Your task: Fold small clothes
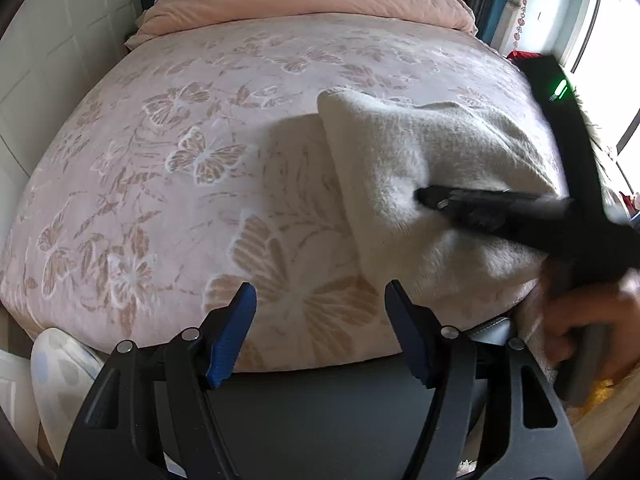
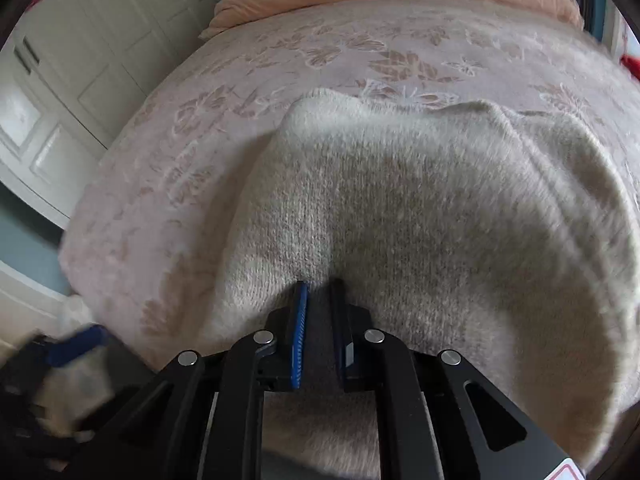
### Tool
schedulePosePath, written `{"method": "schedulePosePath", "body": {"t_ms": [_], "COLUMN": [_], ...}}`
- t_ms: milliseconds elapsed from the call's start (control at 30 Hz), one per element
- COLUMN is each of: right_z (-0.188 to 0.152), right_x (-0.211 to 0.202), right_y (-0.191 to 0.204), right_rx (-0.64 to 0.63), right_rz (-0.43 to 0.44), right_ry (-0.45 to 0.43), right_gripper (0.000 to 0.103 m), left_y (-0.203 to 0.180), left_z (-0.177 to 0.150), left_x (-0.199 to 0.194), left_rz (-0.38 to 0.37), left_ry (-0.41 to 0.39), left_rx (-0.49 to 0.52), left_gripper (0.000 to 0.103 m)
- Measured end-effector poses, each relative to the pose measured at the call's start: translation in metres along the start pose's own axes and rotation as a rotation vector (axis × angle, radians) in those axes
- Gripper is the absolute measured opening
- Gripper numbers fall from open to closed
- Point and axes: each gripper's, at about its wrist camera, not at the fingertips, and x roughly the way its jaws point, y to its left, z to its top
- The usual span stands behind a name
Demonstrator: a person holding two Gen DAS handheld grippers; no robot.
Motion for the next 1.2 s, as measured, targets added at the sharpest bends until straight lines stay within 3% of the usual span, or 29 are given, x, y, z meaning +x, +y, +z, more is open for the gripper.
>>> {"method": "schedulePosePath", "body": {"t_ms": [67, 200, 267, 367, 467, 567, 633, 700, 767, 867, 933, 967, 1133, 1200], "right_z": [0.010, 0.020, 0.022, 0.021, 0.016, 0.025, 0.030, 0.031, 0.028, 0.024, 0.022, 0.023, 0.032, 0.027], "right_x": [-0.032, -0.075, -0.078, -0.067, -0.012, -0.022, -0.045, -0.062, -0.063, -0.044, -0.033, -0.033, -0.068, -0.034], "right_y": [-0.008, -0.051, -0.075, -0.109, -0.139, -0.141, -0.138, -0.132, -0.130, -0.131, -0.129, -0.128, -0.141, -0.154], "right_rx": [0.037, 0.127, 0.170, 0.236, 0.204, 0.208, 0.225, 0.216, 0.220, 0.212, 0.188, 0.183, 0.247, 0.238], "right_rz": [0.025, -0.056, -0.102, -0.109, -0.194, -0.176, -0.139, -0.133, -0.111, -0.131, -0.135, -0.121, -0.072, -0.103], "right_ry": [-0.065, -0.178, -0.186, -0.166, -0.024, -0.052, -0.110, -0.149, -0.149, -0.112, -0.099, -0.113, -0.239, -0.120], "right_gripper": [0.009, 0.010, 0.011, 0.013, 0.004, 0.005, 0.012, 0.034, 0.049, 0.055, 0.037, 0.009, 0.008, 0.010], "left_y": [-0.001, -0.012, -0.024, -0.044, -0.063, -0.077, -0.083, -0.085, -0.087, -0.090, -0.092, -0.092, -0.094, -0.096], "left_z": [0.005, 0.017, 0.023, 0.031, 0.037, 0.042, 0.044, 0.045, 0.045, 0.044, 0.045, 0.045, 0.052, 0.053], "left_x": [-0.003, 0.001, 0.004, 0.008, 0.016, 0.025, 0.028, 0.030, 0.035, 0.039, 0.040, 0.040, 0.041, 0.048], "left_rz": [-0.017, -0.047, -0.064, -0.088, -0.093, -0.105, -0.104, -0.110, -0.111, -0.101, -0.093, -0.091, -0.083, -0.070], "left_ry": [-0.013, -0.021, -0.018, -0.025, -0.017, 0.011, 0.017, 0.021, 0.038, 0.041, 0.039, 0.040, 0.031, 0.040], "left_rx": [-0.001, 0.006, 0.025, 0.064, 0.100, 0.117, 0.123, 0.115, 0.106, 0.100, 0.105, 0.106, 0.098, 0.098], "left_gripper": [0.065, 0.065, 0.065, 0.065, 0.068, 0.068, 0.069, 0.071, 0.071, 0.072, 0.072, 0.072, 0.072, 0.074]}}
